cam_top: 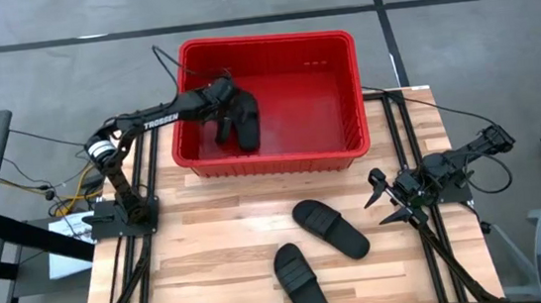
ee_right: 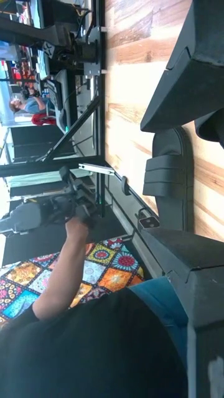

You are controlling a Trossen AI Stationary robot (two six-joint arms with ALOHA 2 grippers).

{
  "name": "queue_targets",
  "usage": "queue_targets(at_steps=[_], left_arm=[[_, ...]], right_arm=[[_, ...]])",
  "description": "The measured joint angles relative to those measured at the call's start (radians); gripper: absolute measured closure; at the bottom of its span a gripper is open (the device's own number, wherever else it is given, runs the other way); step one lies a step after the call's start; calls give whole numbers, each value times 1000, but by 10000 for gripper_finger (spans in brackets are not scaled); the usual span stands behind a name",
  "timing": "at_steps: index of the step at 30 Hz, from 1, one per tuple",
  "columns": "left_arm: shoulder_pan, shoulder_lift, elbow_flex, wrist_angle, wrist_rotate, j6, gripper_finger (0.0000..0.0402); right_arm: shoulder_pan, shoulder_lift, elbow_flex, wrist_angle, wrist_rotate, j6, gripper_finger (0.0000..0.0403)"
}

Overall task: Pick and place slides into bin
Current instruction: Put the top slipper into the organizer bin

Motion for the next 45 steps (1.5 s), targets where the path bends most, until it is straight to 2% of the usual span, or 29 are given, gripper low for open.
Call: queue_targets(at_steps=[7,13,23,26,30,32,38,45], left_arm=[[-10,49,-1,-24,-32,0,401],[-33,49,31,-69,-160,42,401],[-35,48,112,-155,-288,133,401],[-34,48,123,-124,-226,158,401],[-28,48,125,7,18,193,401],[-27,48,125,79,91,194,401],[11,49,125,102,132,171,401],[43,108,126,92,188,170,401]], right_arm=[[0,0,0,0,0,0,143],[0,0,0,0,0,0,143],[0,0,0,0,0,0,143],[0,0,0,0,0,0,143],[0,0,0,0,0,0,143],[0,0,0,0,0,0,143],[0,0,0,0,0,0,143],[0,0,0,0,0,0,143]])
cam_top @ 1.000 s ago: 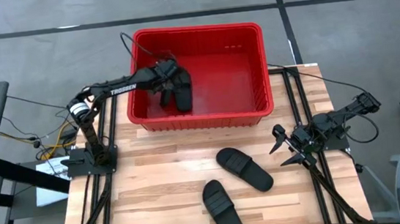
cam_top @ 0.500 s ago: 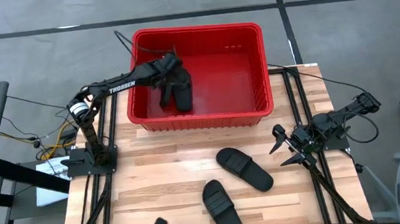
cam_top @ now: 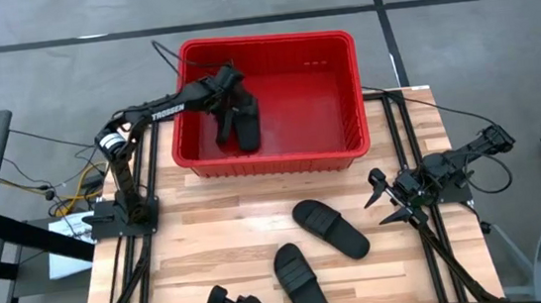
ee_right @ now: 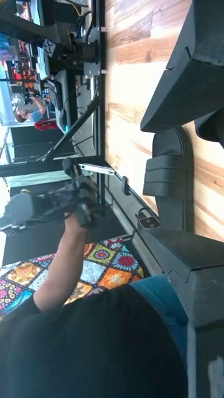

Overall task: Pick and place slides into bin
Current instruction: Put the top slipper into the organizer bin

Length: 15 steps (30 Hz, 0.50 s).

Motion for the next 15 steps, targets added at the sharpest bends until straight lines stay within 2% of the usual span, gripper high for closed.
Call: queue_targets(at_steps=[3,13,15], left_arm=[[-5,30,-1,-28,-33,-4,401],[-44,41,1,-162,-332,32,402],[-45,43,1,-192,-341,38,401]], right_arm=[[0,0,0,0,0,0,143],[0,0,0,0,1,0,143],[0,0,0,0,1,0,143]])
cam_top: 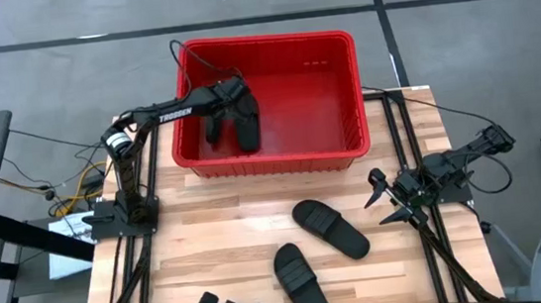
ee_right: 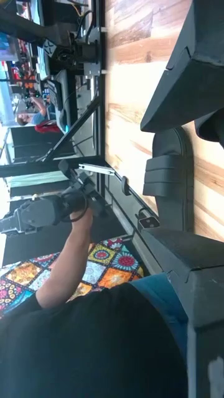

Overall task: Pick and place slides into bin
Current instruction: Put the top slipper into the organizer bin

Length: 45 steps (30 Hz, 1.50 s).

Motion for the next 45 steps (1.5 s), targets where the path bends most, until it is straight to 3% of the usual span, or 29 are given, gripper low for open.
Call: queue_targets(at_steps=[5,9,13,19,21,33,38,45], left_arm=[[2,0,1,56,112,-6,401],[-19,0,26,93,115,-15,401],[-59,0,99,88,49,5,401],[-94,-2,222,-35,-150,78,402],[-89,-2,238,-83,-165,80,402],[-36,104,238,-120,116,32,402],[-36,158,237,-132,92,23,402],[-38,172,238,-220,-22,39,402]], right_arm=[[0,0,0,0,0,0,143],[0,0,0,0,0,0,143],[0,0,0,0,0,0,143],[0,0,0,0,0,0,143],[0,0,0,0,0,0,143],[0,0,0,0,0,0,143],[0,0,0,0,-1,0,143],[0,0,0,0,-1,0,143]])
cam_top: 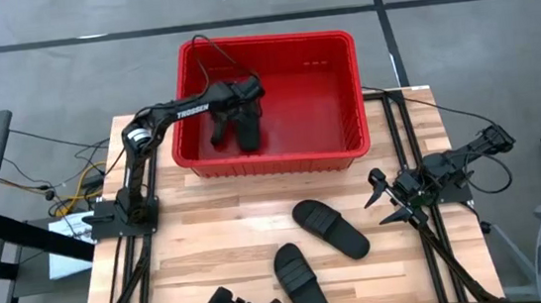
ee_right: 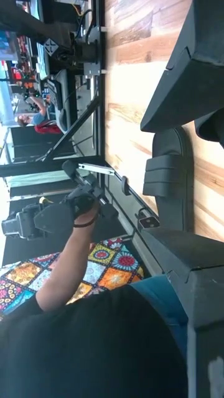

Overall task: Pick and place slides into bin
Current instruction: Put the top slipper into the organizer bin

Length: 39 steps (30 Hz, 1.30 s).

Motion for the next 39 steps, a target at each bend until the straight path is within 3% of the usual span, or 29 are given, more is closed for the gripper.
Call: queue_targets(at_steps=[4,7,18,21,30,35,39], left_arm=[[2,2,-1,-49,-54,0,401],[-1,2,-1,-72,-40,7,402],[-4,1,-1,193,332,-10,402],[-4,1,-1,236,384,-36,402],[-33,-32,-1,261,251,-47,401],[-81,-68,45,152,-24,28,402],[-94,-68,104,5,-165,55,401]], right_arm=[[0,0,0,0,0,0,143],[0,0,0,0,0,0,143],[0,0,0,0,0,0,143],[0,0,0,0,0,0,143],[0,0,0,0,0,0,143],[0,0,0,0,0,0,143],[0,0,0,0,0,0,143]])
